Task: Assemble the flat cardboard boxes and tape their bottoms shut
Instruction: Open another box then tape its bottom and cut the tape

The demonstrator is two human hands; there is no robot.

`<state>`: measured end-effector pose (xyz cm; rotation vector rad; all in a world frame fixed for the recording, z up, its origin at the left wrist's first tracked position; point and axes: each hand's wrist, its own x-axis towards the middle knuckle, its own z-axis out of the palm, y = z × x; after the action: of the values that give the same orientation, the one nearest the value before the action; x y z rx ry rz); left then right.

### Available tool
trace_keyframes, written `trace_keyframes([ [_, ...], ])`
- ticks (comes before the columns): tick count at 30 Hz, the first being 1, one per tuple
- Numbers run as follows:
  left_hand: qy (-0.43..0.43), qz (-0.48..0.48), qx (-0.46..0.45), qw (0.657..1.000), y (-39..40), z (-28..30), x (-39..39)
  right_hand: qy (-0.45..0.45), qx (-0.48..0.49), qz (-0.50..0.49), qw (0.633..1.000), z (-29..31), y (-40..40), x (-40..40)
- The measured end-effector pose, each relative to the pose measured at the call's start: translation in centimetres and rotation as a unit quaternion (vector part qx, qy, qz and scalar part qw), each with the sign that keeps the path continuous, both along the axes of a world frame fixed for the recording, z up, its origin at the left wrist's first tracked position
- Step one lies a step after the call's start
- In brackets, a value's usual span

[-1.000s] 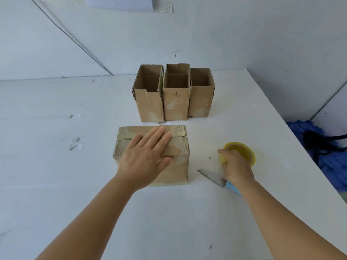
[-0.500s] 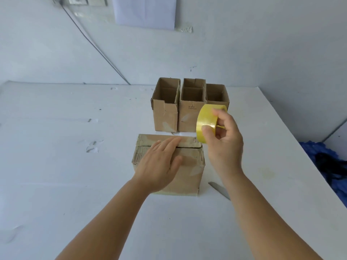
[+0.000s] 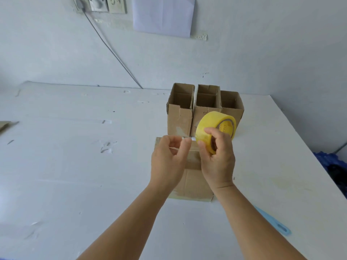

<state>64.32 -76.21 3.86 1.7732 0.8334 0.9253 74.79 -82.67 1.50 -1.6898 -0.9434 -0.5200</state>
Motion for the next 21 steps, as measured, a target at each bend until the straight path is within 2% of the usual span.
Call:
trace_keyframes([
  [3,0.057,-0.063,-0.098,0.992,0.0,1.2,0.8,-0.02,-0.026,0.016,0.999,-0.3,0.0,-0.1],
  [6,0.054,-0.07,-0.15,0.985,0.3,1.3,1.3,-0.045,-0.045,0.041,0.997,-0.5,-0.1,-0.1],
  [16,0.06,-0.041,-0.215,0.974,0.9,1.3,1.6,-0.061,-0.06,0.071,0.994,-0.9,0.0,0.1],
  [21,0.052,-0.025,-0.244,0.968,1.3,1.2,1.4,-0.099,-0.067,0.108,0.987,-1.0,0.1,0.4],
])
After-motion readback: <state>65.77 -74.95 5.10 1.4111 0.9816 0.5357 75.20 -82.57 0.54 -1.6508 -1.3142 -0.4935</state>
